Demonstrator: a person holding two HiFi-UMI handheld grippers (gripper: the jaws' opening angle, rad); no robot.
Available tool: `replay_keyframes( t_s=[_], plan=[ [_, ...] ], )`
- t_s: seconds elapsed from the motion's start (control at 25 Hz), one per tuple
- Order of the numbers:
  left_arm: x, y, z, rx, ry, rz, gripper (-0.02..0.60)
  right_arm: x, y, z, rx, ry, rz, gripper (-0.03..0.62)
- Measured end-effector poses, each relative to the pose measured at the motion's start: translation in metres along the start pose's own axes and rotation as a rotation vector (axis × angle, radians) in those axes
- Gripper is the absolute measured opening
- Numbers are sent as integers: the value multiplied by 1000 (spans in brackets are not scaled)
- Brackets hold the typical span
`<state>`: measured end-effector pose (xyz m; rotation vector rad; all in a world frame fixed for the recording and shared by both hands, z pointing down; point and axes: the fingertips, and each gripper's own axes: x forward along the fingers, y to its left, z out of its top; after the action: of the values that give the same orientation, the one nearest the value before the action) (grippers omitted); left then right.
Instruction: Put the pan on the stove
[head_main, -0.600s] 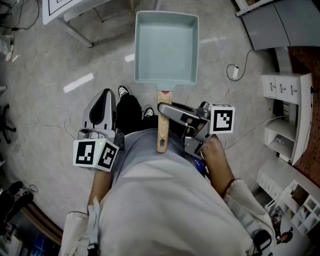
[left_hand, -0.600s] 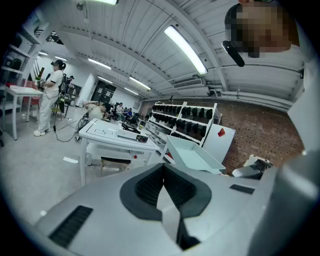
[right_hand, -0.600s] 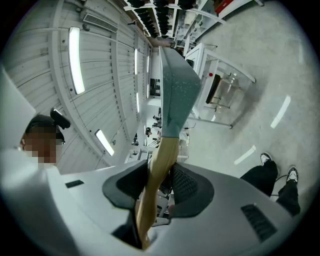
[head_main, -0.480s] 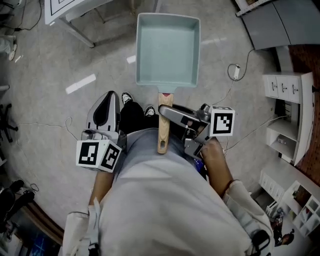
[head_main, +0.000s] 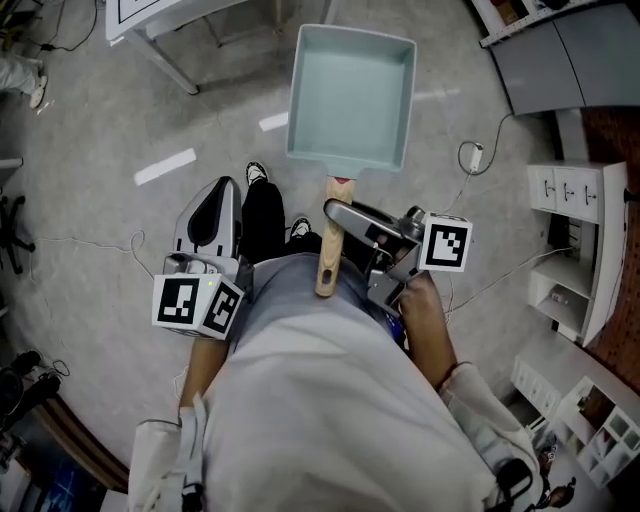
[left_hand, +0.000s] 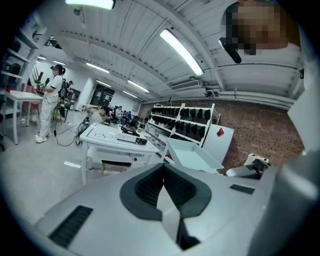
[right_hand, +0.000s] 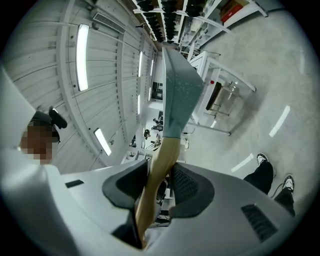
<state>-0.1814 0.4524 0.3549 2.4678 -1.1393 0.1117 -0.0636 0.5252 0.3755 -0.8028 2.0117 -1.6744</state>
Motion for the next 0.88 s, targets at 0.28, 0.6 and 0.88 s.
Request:
replay_keyframes(
  t_s=[0.28,0.6,0.88],
  plan=[
    [28,24,33,-1,0,-7,6,28,7,35,-14,0,-18,147],
    [92,75,71,2,11,-57,6,90,4,95,-17,-23,-11,150],
    [130,125,100,16,10,-87,8,142,2,130,-15,-48,-13,156]
  ],
)
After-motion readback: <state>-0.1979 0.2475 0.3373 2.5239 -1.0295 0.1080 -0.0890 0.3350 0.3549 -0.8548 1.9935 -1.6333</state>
